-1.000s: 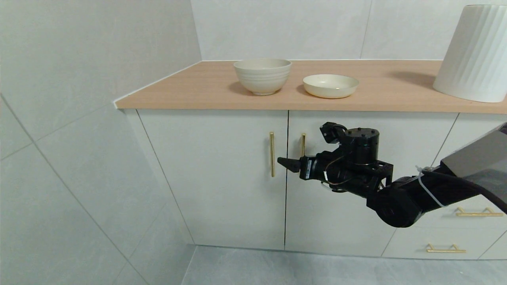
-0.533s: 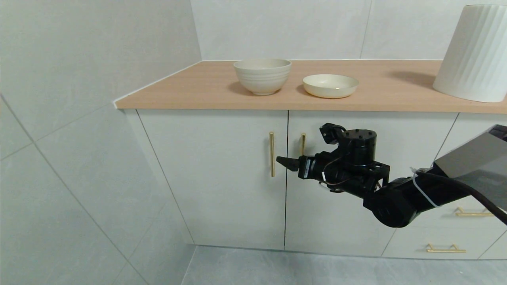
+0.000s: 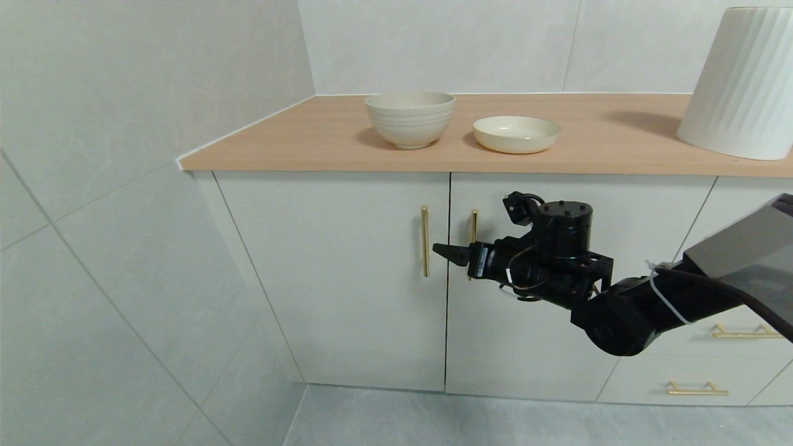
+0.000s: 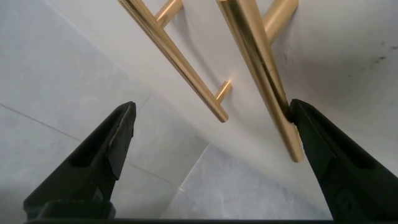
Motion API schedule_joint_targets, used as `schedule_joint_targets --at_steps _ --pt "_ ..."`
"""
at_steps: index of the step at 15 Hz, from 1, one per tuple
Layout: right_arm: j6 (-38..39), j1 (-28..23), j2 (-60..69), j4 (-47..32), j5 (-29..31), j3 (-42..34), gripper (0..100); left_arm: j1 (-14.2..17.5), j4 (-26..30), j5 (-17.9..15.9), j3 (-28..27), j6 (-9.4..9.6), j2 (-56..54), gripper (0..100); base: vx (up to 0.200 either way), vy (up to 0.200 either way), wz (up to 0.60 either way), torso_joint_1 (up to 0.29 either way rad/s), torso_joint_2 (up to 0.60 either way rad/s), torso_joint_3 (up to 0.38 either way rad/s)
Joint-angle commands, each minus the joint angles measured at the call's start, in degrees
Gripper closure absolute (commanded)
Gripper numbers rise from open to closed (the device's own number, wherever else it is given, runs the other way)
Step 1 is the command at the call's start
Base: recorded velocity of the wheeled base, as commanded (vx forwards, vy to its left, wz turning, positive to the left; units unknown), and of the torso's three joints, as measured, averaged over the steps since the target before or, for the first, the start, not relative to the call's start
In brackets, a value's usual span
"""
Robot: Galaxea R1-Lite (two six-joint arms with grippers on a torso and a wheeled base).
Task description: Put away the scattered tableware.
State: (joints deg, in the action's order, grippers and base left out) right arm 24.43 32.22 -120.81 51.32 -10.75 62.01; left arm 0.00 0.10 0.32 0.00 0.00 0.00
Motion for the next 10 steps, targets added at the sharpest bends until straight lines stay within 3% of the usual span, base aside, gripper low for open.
schedule_joint_targets --at_steps 1,6,10 --pt "0.0 0.12 0.75 0.09 -0.23 -0.14 0 0.0 -0.01 0.03 0.0 0.0 0.0 0 0.0 0.0 0.0 0.0 0.0 0.0" --pt "0.09 0.21 1.28 0.09 -0.67 -0.67 0 0.0 -0.01 0.03 0.0 0.0 0.0 0 0.0 0.0 0.0 0.0 0.0 0.0" --pt "0.88 0.12 5.94 0.01 -7.88 -5.15 0 0.0 -0.01 0.03 0.0 0.0 0.0 0 0.0 0.0 0.0 0.0 0.0 0.0"
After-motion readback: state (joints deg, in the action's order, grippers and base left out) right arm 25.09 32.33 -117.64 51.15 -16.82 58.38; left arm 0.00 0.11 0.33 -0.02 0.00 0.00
